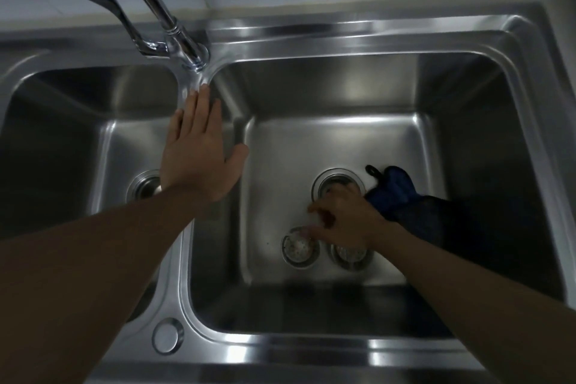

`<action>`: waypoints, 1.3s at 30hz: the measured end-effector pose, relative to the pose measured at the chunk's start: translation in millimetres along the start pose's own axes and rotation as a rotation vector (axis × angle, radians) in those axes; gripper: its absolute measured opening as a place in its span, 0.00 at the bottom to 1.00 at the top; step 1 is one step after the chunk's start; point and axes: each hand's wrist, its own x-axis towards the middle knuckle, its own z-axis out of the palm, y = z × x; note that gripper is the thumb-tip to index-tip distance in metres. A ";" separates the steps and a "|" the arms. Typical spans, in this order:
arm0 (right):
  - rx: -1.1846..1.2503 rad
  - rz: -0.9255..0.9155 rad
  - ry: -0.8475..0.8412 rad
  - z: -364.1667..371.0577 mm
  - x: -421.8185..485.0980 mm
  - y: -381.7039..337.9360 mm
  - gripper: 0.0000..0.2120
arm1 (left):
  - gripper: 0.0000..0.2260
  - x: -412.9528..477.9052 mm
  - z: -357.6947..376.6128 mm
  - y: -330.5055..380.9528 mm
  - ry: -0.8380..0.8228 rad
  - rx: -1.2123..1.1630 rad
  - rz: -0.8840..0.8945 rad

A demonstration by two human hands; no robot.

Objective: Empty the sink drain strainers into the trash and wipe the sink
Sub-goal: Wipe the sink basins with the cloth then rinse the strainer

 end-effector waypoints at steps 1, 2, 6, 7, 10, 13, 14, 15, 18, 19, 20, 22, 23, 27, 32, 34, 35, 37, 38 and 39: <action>-0.032 -0.018 -0.053 4.9 5.8 -3.7 0.23 | 0.42 0.3 0.1 -0.2 0.000 -0.001 0.001; -0.075 -0.037 -0.067 9.3 10.1 -6.0 0.23 | 0.42 0.4 0.4 -0.6 -0.001 -0.001 0.003; -0.123 -0.111 -0.094 15.2 20.9 -5.9 0.20 | 0.41 0.0 2.2 -1.3 0.004 0.002 0.002; -0.063 -0.093 -0.078 13.1 23.8 -5.2 0.21 | 0.41 -0.3 2.6 -1.5 0.005 0.005 0.003; 0.132 0.126 0.107 0.1 37.4 -3.7 0.24 | 0.40 -0.4 3.3 -1.6 0.009 0.003 0.004; 0.163 0.381 0.327 -21.6 66.1 -4.4 0.27 | 0.39 -0.1 2.7 -1.3 0.007 -0.012 -0.006; 0.168 0.452 0.365 -29.2 76.4 -4.8 0.27 | 0.39 -0.4 2.6 -1.0 0.010 -0.016 -0.009; 0.174 0.513 0.376 -35.6 86.7 -5.1 0.27 | 0.39 -0.6 2.2 -0.5 0.012 -0.017 -0.012; 0.193 0.640 0.338 -43.2 109.9 -4.7 0.22 | 0.39 -0.7 1.5 0.3 0.006 -0.007 -0.021; 0.196 0.673 0.319 -42.9 114.5 -4.0 0.19 | 0.39 -0.8 1.3 0.3 0.007 -0.009 -0.022; 0.198 0.700 0.300 -42.0 117.3 -2.8 0.18 | 0.39 -1.0 1.0 0.4 0.009 -0.012 -0.022; 0.210 0.738 0.276 -39.5 119.2 0.7 0.16 | 0.39 -1.2 0.3 0.7 0.013 -0.018 -0.023; 0.222 0.744 0.271 -38.0 118.8 2.7 0.16 | 0.39 -1.2 -0.1 0.9 0.012 -0.018 -0.023; 0.307 0.687 0.274 -35.9 111.3 4.0 0.23 | 0.40 -0.6 -1.3 0.5 -0.003 -0.022 -0.022; 0.174 0.487 0.355 -38.2 70.4 12.9 0.33 | 0.39 -0.8 -1.5 0.5 0.003 -0.026 -0.021; 0.096 0.276 0.330 -40.6 39.6 18.1 0.27 | 0.39 -0.7 -1.0 0.0 0.005 -0.026 -0.020; 0.060 0.157 0.286 -42.2 24.6 21.4 0.22 | 0.39 -0.7 -0.8 -0.2 0.005 -0.026 -0.018; -0.009 0.003 0.114 -44.2 -0.7 26.4 0.20 | 0.40 -0.9 -0.5 -0.4 0.006 -0.027 -0.013; -0.064 -0.031 0.002 -43.9 -9.9 29.5 0.22 | 0.40 -0.9 -0.3 -0.5 0.009 -0.029 -0.012; -0.129 -0.055 -0.095 -42.5 -16.9 32.6 0.23 | 0.40 -1.0 -0.1 -0.4 0.014 -0.032 -0.011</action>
